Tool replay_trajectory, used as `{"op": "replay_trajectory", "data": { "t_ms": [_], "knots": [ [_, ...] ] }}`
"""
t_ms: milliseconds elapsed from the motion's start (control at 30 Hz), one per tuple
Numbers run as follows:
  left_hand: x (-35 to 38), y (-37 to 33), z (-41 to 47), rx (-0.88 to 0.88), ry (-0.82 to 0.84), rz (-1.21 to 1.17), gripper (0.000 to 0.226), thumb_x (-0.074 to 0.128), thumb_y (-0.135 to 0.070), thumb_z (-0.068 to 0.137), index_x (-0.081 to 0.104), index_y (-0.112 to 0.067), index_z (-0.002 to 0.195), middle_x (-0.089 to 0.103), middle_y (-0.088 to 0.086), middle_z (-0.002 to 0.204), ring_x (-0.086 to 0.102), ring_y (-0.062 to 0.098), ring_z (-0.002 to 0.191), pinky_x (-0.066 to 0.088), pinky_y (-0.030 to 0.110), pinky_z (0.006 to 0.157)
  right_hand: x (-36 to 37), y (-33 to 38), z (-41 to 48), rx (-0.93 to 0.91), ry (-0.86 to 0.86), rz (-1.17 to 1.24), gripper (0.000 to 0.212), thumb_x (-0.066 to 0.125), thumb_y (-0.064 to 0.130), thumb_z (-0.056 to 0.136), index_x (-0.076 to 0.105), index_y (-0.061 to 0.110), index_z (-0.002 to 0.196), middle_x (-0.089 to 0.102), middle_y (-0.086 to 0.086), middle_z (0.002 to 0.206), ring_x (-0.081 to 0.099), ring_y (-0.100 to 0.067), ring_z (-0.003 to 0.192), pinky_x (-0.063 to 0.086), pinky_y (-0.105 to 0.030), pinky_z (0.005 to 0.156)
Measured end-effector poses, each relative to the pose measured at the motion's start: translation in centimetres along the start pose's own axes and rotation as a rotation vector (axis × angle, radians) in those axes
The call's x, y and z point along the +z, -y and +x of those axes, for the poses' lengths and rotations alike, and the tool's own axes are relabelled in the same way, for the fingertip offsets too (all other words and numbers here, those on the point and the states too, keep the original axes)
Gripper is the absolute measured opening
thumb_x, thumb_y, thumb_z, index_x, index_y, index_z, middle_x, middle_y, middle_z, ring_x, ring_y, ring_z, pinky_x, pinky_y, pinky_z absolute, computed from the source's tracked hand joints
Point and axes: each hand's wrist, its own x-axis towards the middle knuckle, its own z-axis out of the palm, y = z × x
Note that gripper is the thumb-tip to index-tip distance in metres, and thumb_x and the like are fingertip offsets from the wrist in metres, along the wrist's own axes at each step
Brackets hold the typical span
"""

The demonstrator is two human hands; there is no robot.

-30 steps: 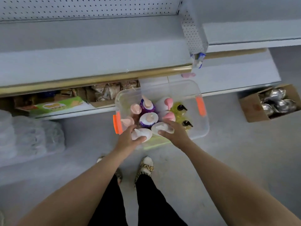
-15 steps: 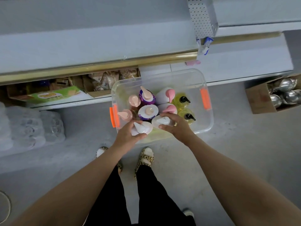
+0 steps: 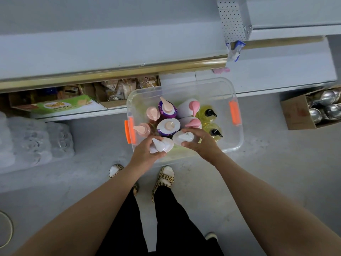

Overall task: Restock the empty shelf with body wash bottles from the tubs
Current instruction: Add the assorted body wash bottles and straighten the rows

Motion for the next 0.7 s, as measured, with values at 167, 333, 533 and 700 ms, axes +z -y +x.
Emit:
{"op": "replay_trajectory", "data": {
  "t_ms": [167, 333, 533, 700],
  "knots": [
    [0.7, 0.6, 0.3, 0.031, -0.024, 0.009, 0.055, 0.083, -0.019, 0.075, 0.055, -0.028, 0.121, 0.058, -0.010, 0.122, 0.052, 0.012, 0.112, 0.039, 0.024, 0.091, 0.2, -0.4, 0.3, 0.037, -0.012, -0.016, 0.057, 0.086, 0.030, 0.075, 0.063, 0.036, 0.127, 0.059, 0.010, 0.130, 0.052, -0.008, 0.118, 0.038, -0.021, 0.096],
    [1.1, 0.1, 0.9, -0.007, -0.017, 0.015, 0.065, 0.087, -0.023, 0.071, 0.051, -0.020, 0.125, 0.058, -0.005, 0.116, 0.054, 0.012, 0.105, 0.037, 0.015, 0.076, 0.4, -0.3, 0.6, 0.033, 0.014, -0.067, 0.064, 0.086, 0.034, 0.073, 0.061, 0.033, 0.132, 0.061, 0.012, 0.130, 0.053, -0.009, 0.119, 0.041, -0.026, 0.099],
    [0.7, 1.0, 1.0, 0.012, 0.045, 0.004, 0.062, 0.084, -0.022, 0.075, 0.047, -0.027, 0.124, 0.054, -0.008, 0.119, 0.051, 0.011, 0.109, 0.037, 0.011, 0.080, 0.2, -0.3, 0.5, 0.008, 0.026, -0.054, 0.063, 0.085, 0.032, 0.075, 0.061, 0.033, 0.133, 0.059, 0.014, 0.133, 0.050, -0.006, 0.123, 0.036, -0.022, 0.100],
    [0.7, 1.4, 1.1, 0.018, 0.021, 0.009, 0.063, 0.084, -0.022, 0.074, 0.051, -0.022, 0.128, 0.057, -0.006, 0.123, 0.053, 0.012, 0.110, 0.040, 0.013, 0.084, 0.0, -0.5, 0.4, -0.020, 0.039, -0.055, 0.063, 0.085, 0.026, 0.077, 0.060, 0.030, 0.135, 0.059, 0.014, 0.129, 0.050, -0.003, 0.118, 0.035, -0.013, 0.094]
  ]
}}
